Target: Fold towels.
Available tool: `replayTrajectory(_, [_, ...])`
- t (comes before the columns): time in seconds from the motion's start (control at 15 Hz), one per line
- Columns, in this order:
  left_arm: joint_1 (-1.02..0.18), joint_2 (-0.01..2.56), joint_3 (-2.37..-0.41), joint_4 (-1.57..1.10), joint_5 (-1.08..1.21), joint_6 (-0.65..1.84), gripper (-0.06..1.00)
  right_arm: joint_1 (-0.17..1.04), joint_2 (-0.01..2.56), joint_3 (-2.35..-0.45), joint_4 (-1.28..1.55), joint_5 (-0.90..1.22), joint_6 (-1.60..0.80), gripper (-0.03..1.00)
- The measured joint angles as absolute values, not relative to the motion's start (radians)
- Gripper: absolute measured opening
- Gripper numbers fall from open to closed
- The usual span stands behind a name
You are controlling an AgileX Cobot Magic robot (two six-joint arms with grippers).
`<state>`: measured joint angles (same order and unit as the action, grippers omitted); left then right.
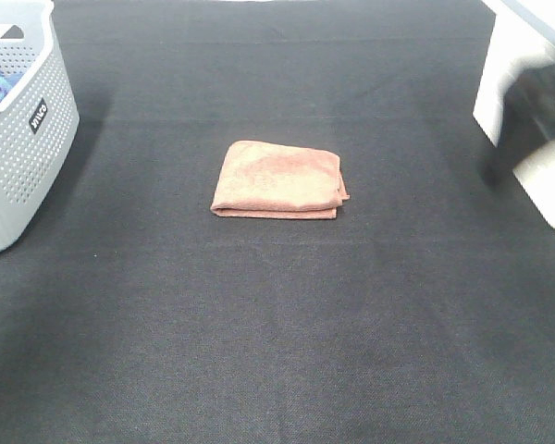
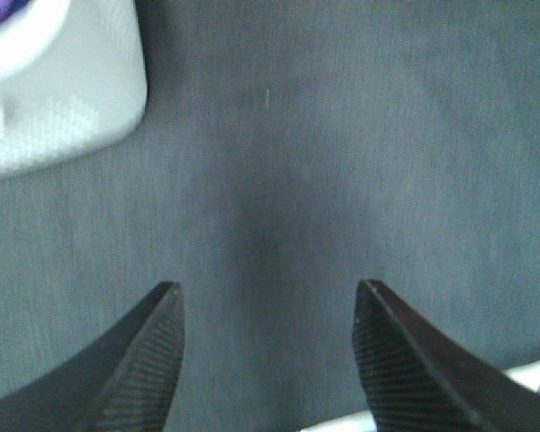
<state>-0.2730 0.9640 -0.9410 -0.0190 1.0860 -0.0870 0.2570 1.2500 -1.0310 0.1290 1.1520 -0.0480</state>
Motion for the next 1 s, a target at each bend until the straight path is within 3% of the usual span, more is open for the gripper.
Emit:
replayTrajectory(0.07, [-0.273,0.964,-0.941,-0.019,1.086,-0.087,0.55,0.257,1.25,-1.031,0.129,1.152,-0.048,0.82])
replayTrajectory(0.47, [-0.273,0.404,-0.593,-0.02,1.118,-0.06,0.55,0.257,0.773,-0.583,0.105,1.133,-0.048,0.82])
replayTrajectory(0.67, [-0.273,0.231,-0.53,-0.075,1.109,0.032,0.55,0.257,0.484,-0.541,0.086,1.1,-0.048,0.82])
replayTrajectory(1.0, [-0.273,0.211,-0.501,-0.146,1.063,0.129,0.55,0.257,0.236,-0.51,0.08,1.068,-0.066,0.82])
